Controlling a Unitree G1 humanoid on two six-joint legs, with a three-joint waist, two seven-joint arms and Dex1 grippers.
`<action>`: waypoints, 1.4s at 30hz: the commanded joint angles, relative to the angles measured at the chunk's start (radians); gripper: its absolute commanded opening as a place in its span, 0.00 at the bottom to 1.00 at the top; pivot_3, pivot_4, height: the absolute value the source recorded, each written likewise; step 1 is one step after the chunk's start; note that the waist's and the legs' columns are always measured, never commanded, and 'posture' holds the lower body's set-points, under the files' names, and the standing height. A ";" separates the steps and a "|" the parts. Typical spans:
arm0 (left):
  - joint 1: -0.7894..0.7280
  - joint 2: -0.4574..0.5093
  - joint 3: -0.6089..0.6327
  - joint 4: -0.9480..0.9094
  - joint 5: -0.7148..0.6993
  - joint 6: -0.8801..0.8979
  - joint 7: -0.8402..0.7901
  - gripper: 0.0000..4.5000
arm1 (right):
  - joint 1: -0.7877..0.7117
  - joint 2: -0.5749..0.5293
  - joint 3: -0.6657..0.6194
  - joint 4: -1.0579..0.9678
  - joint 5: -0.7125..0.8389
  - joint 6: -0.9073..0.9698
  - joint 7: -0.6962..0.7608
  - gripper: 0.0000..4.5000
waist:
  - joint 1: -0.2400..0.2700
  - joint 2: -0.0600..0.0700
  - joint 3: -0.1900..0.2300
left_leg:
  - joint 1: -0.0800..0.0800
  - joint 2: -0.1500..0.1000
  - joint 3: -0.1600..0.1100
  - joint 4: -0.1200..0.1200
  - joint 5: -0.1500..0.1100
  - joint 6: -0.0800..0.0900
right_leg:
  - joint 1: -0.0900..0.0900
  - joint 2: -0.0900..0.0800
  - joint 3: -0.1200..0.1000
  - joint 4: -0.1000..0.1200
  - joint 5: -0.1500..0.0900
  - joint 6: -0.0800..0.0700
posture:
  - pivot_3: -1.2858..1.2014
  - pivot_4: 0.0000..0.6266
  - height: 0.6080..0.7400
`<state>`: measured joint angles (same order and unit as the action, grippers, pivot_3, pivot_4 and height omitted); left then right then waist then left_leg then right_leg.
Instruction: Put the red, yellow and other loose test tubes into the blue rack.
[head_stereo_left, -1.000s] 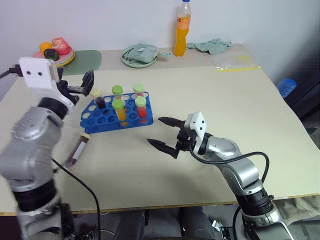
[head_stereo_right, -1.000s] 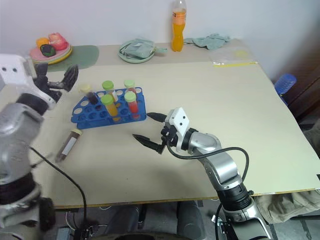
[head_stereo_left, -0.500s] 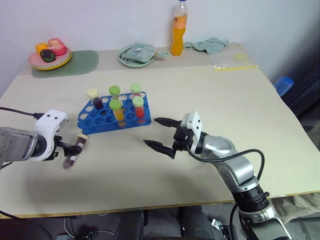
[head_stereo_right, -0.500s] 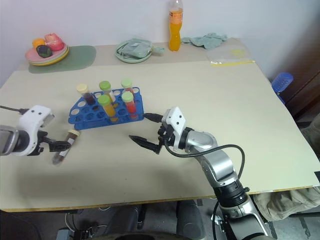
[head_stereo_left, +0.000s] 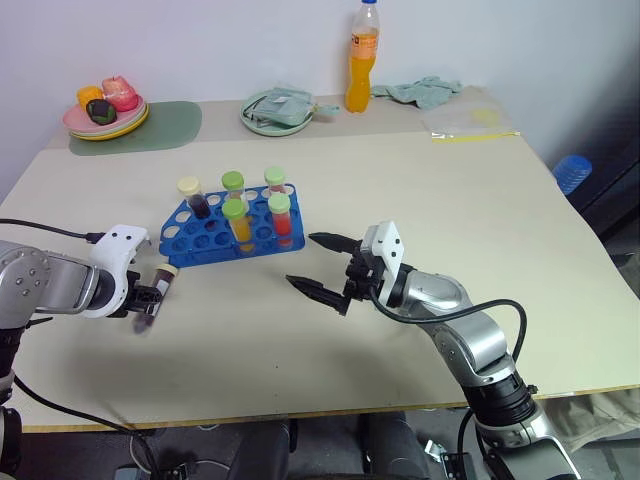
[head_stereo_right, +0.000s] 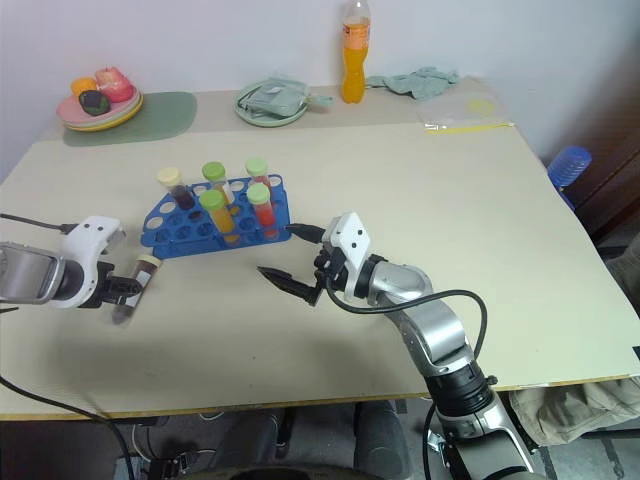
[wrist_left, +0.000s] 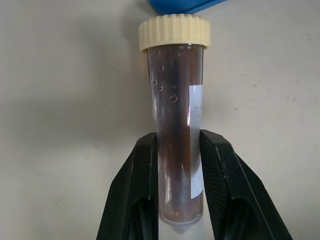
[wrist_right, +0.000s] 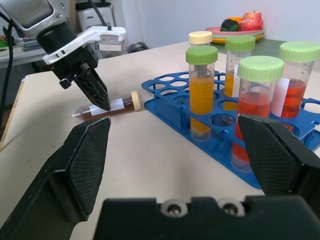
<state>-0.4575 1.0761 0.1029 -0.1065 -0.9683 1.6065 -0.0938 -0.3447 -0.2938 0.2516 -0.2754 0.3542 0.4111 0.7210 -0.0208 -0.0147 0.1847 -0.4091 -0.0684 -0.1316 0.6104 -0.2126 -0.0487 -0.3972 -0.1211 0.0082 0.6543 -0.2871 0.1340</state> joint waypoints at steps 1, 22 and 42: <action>0.027 -0.021 0.177 0.015 0.065 -0.009 0.057 0.14 | 0.007 -0.011 -0.018 -0.053 0.012 0.001 0.001 1.00 | -0.004 0.000 0.000 | 0.000 0.000 0.001 0.000 0.000 0.000 | -0.001 0.000 0.001 0.000 0.000 0.000 | 0.52 0.24 1.00; 0.324 -0.738 0.036 -0.352 0.791 -1.421 0.112 0.14 | -0.033 -0.078 0.011 -0.017 0.036 0.016 0.147 1.00 | 0.011 -0.004 -0.002 | -0.001 0.000 0.010 0.001 -0.001 0.001 | 0.000 -0.001 0.005 -0.004 0.002 0.001 | 0.52 0.24 1.00; 0.373 -0.867 0.014 -0.098 0.949 -1.620 0.106 0.14 | -0.010 -0.088 0.001 -0.051 0.041 0.031 0.113 1.00 | 0.010 -0.004 -0.002 | -0.001 0.000 0.010 0.002 -0.001 0.002 | 0.001 0.000 0.005 -0.004 0.002 0.001 | 0.52 0.24 1.00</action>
<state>-0.0845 0.2128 0.1152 -0.1999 -0.0292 0.0092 0.0194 -0.3543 -0.3820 0.2664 -0.2783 0.3832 0.4490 0.8317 -0.0112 -0.0187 0.1829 -0.4100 -0.0684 -0.1215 0.6125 -0.2138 -0.0470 -0.3967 -0.1211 0.0127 0.6504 -0.2852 0.1354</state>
